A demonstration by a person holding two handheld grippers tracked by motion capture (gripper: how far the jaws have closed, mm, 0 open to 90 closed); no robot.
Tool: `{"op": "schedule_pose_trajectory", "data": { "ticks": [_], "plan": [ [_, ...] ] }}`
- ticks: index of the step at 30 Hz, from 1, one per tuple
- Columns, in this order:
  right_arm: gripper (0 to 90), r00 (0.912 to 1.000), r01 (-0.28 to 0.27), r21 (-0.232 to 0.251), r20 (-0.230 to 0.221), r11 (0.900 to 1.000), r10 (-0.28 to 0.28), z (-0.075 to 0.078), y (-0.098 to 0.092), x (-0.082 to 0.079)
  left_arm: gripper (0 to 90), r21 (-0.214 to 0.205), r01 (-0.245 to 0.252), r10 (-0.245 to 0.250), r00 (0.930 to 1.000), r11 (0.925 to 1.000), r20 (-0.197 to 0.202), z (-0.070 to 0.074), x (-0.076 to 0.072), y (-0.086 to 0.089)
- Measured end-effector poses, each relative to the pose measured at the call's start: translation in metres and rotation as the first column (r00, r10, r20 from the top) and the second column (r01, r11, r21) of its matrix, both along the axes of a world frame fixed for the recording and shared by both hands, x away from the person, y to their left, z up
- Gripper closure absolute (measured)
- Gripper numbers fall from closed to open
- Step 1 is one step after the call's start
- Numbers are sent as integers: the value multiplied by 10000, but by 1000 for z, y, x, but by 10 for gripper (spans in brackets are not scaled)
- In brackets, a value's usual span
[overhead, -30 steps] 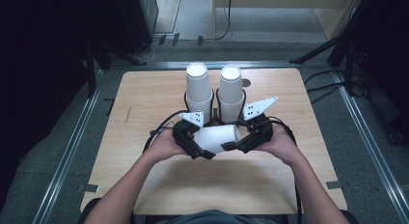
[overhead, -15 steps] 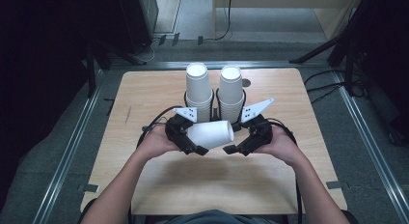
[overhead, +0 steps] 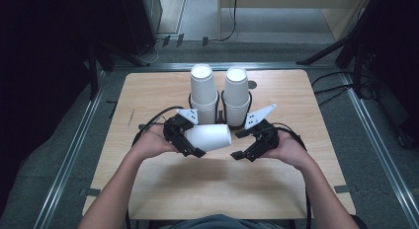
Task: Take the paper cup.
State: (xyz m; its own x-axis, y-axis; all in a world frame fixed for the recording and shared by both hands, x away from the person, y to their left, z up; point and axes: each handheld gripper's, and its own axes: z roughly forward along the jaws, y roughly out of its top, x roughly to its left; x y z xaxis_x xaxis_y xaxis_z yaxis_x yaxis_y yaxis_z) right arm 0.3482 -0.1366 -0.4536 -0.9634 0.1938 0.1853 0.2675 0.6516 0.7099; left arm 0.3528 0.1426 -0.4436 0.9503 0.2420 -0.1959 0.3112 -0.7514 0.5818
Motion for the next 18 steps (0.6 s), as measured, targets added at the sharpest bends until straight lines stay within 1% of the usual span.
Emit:
{"op": "schedule_pose_trajectory", "data": {
  "ticks": [1,3,4,6,8,11,12,13,16,18],
  "plan": [
    [178,10000,-8,-24,-15,10000,8,0,0,0,119,59,-10,11,10000,10000,-48,0,0,0],
    [178,10000,2,-102,8,9999,-1,-1,1,0,119,307,-6,4,10000,9995,72,0,0,-1],
    [178,10000,-12,-116,41,9999,12,-2,1,0,119,415,4,-5,10000,9991,21,0,0,-2],
    [178,10000,-15,-192,41,9998,16,-2,1,0,119,513,8,-11,10000,9987,54,-1,-1,-3],
    [178,10000,2,-217,41,9998,-1,-2,1,1,119,719,41,-47,10000,9974,87,-1,-1,-5],
    [178,10000,84,-205,55,9998,-83,-2,0,1,118,1114,145,-159,9998,9937,115,-2,-1,-9],
    [178,9999,87,-192,55,9998,-86,-2,0,1,118,1245,184,-190,9998,9920,42,-3,-1,-11],
    [178,10000,83,-193,57,9998,-82,-2,0,1,118,1318,239,-252,9996,9910,88,-4,-1,-12],
    [178,9999,63,-198,108,9998,-61,-2,1,2,118,1621,354,-369,9993,9861,61,-6,0,-18],
    [178,9999,55,-193,141,9998,-52,-2,1,1,118,1755,444,-448,9990,9835,-17,-9,1,-22]
  ]
}}
